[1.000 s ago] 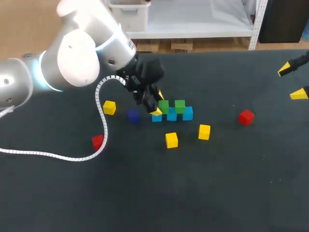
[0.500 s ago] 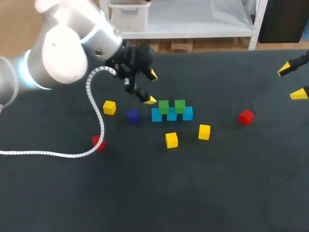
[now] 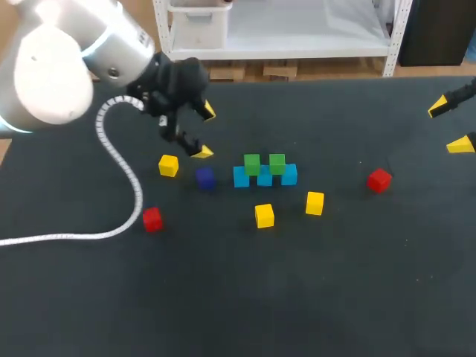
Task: Place the blue cubes, place green cubes on the blue cubes, place the yellow cubes on the green cubes, then place the red cubes on the yellow cubes, and place purple cube on the red cubes.
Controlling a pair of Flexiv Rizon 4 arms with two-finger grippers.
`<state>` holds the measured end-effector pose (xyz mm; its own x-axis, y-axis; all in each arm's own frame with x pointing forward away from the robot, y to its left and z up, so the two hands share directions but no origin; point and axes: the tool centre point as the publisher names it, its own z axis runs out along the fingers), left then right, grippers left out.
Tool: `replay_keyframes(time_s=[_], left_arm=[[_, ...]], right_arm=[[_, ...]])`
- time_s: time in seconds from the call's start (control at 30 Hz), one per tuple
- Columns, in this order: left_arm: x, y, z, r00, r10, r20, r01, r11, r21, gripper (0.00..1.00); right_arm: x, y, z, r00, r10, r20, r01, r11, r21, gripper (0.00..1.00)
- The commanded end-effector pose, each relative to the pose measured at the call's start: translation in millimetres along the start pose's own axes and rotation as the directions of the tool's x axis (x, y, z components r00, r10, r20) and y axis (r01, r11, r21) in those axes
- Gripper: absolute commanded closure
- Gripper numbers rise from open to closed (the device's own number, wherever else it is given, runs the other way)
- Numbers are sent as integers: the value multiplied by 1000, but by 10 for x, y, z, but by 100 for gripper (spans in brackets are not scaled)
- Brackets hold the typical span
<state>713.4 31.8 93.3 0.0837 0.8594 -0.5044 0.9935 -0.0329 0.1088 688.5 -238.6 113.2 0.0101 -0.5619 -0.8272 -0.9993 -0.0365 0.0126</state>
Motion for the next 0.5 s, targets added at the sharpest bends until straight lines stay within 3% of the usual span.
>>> replay_keyframes(time_s=[0.03,0.2,0.5], left_arm=[[119,-16,-155,1000,2,-13,-2,1000,14,0],[242,-49,-254,1000,8,-27,-8,1000,13,0],[420,-236,-538,999,-21,27,21,1000,3,0]], right_arm=[[1,-4,3,1000,-1,0,1,1000,0,0],[1,-4,3,1000,-1,0,1,1000,0,0],[1,-4,3,1000,-1,0,1,1000,0,0]])
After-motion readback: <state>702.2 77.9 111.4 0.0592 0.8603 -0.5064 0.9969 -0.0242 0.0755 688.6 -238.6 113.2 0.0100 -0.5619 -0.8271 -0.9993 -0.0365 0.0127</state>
